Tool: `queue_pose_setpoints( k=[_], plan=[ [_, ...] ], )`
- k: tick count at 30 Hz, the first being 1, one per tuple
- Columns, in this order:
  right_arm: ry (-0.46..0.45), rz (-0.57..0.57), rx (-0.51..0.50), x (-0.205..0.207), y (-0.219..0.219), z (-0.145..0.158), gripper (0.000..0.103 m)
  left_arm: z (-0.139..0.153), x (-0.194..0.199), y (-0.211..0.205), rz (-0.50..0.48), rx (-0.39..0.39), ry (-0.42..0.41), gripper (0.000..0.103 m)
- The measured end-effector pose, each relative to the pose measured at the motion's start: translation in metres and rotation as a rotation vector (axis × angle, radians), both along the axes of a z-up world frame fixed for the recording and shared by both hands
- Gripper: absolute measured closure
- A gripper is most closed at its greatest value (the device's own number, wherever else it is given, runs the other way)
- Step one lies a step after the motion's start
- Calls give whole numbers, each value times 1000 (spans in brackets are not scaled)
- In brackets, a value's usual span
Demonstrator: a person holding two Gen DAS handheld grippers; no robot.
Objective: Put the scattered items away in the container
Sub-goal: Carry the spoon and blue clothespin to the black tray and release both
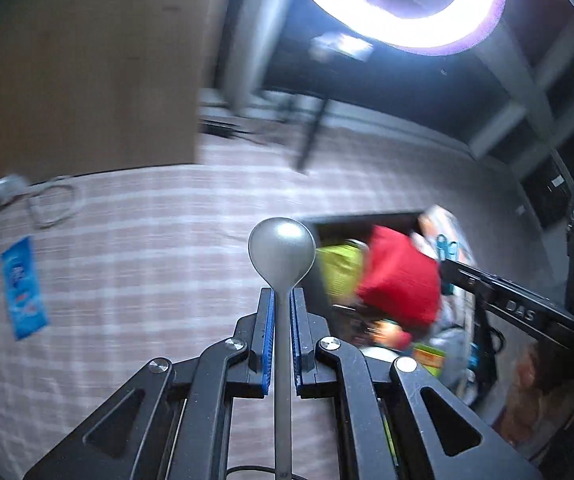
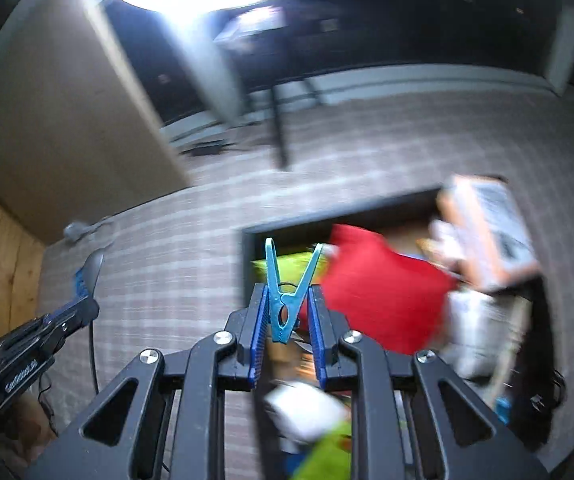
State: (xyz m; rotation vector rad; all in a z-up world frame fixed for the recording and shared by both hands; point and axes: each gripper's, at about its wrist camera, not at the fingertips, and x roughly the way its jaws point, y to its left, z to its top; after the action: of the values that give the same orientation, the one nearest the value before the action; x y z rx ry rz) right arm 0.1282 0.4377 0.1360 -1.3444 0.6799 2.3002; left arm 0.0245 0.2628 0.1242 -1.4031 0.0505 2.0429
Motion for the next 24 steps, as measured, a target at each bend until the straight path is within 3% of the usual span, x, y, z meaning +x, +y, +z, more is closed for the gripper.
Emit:
queue_pose_setpoints(
  k=[7, 13, 15, 16, 18, 24],
  plan=[
    [-21, -122, 15, 63, 48, -1, 84, 12, 42, 74, -143, 6, 7, 96],
    [-37, -171, 14, 93, 69, -2, 83, 22, 72, 121, -254, 33, -3, 96],
    [-30, -165, 5, 98, 72, -1, 81, 22, 79, 134, -300, 23, -32, 75],
    [-36, -176, 5, 101, 74, -1, 78, 24, 81, 136, -301, 26, -15, 66],
    [-34, -198, 12, 105, 77, 1, 66, 26, 84, 137, -286, 10, 39, 69],
    [0, -210, 13, 110, 79, 11, 66, 21, 73, 120, -258, -20, 45, 69]
  ],
)
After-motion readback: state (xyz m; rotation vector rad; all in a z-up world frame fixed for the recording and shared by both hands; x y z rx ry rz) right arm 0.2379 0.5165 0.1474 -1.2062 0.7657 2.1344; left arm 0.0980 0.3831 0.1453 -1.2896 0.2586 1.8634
